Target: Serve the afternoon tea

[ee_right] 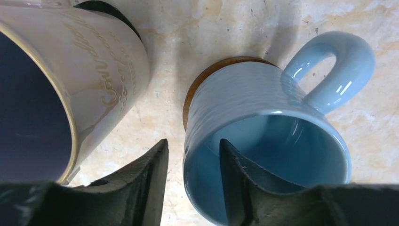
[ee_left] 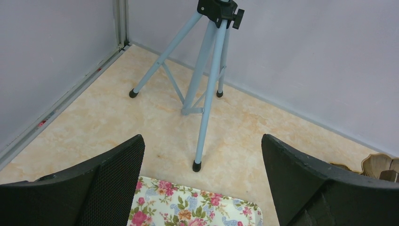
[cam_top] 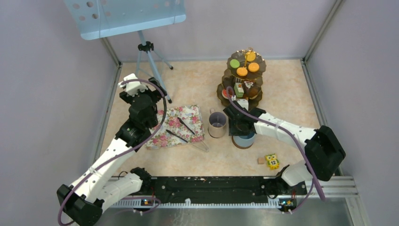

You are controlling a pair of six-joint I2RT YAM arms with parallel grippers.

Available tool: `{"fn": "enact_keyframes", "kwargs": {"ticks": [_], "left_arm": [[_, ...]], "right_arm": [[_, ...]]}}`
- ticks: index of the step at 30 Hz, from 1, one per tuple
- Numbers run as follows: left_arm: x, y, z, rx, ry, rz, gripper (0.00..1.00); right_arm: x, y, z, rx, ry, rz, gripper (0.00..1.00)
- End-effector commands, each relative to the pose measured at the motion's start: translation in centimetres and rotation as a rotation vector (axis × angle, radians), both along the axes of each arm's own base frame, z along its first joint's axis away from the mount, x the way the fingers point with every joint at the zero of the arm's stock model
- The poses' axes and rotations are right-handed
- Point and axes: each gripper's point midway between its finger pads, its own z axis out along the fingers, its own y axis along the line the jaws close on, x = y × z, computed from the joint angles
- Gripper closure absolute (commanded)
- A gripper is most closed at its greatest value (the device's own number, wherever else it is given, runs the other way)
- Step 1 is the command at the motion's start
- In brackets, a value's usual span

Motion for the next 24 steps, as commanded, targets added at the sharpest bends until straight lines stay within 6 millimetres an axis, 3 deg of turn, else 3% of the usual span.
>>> {"fn": "enact_keyframes", "kwargs": {"ticks": [1,5,9,12,15,18,19,21,24], "left_arm": [[-0.1,0.0,1.8,-0.023,-0.048,-0.002,0.01],[-0.1,0.2,1.9,-0.013,-0.048,0.008,0.01],[-0.1,0.2,2.3,0.007,-0.054,0.004,0.01],[-0.2,0.0,3.2,0.029,-0.068,-0.021,0.01],[-0.7,-1.4,5.7,0.019,-0.119,-0.130,0.01],[-2.2,-3.3,8.7,-0.016,-0.185,-0.287,0.01],[-2.8,-3.9,9.8,-0.028,-0.214,-0.333,0.01],[-4.2,-4.8,12.2,-0.008,-0.288,-0.428,0.01],[-6.1,-5.3,16.2,0.037,-0.398,-0.507,0.01]], "right_arm": [[0.4,0.6,4.1,0.058,-0.068,0.007,0.55],[0.3,-0.3,8.6,0.080,-0.132,0.007,0.49],[0.4,-2.6,15.1,0.107,-0.311,0.013,0.40],[0.7,-4.8,20.0,0.094,-0.465,0.005,0.38],[0.8,-7.1,25.7,0.089,-0.624,-0.016,0.29],[0.1,-9.2,31.8,0.130,-0.785,-0.023,0.28],[-0.3,-9.7,33.9,0.159,-0.847,-0.015,0.28],[-1.3,-10.8,37.5,0.209,-0.969,-0.003,0.11],[-3.5,-13.0,42.2,0.287,-1.145,0.006,0.09]]}}
